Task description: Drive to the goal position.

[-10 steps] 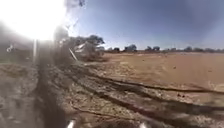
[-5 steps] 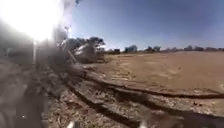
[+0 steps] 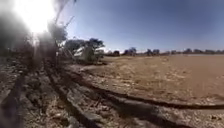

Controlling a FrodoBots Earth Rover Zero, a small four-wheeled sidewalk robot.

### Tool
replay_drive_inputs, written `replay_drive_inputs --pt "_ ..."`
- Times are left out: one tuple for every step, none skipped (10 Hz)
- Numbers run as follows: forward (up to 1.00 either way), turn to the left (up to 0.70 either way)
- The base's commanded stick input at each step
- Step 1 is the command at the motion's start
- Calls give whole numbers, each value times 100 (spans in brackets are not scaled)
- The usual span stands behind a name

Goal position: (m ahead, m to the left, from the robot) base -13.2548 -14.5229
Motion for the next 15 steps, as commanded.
replay_drive_inputs --pt "70 0" --pt "70 0" --pt "70 0" --pt "70 0" --pt "70 0" --pt "70 0" --pt "70 0" --pt "70 0" --pt "70 0" --pt "70 0" --pt "70 0" --pt "70 0" --pt "70 0" --pt "70 0" --pt "70 0"
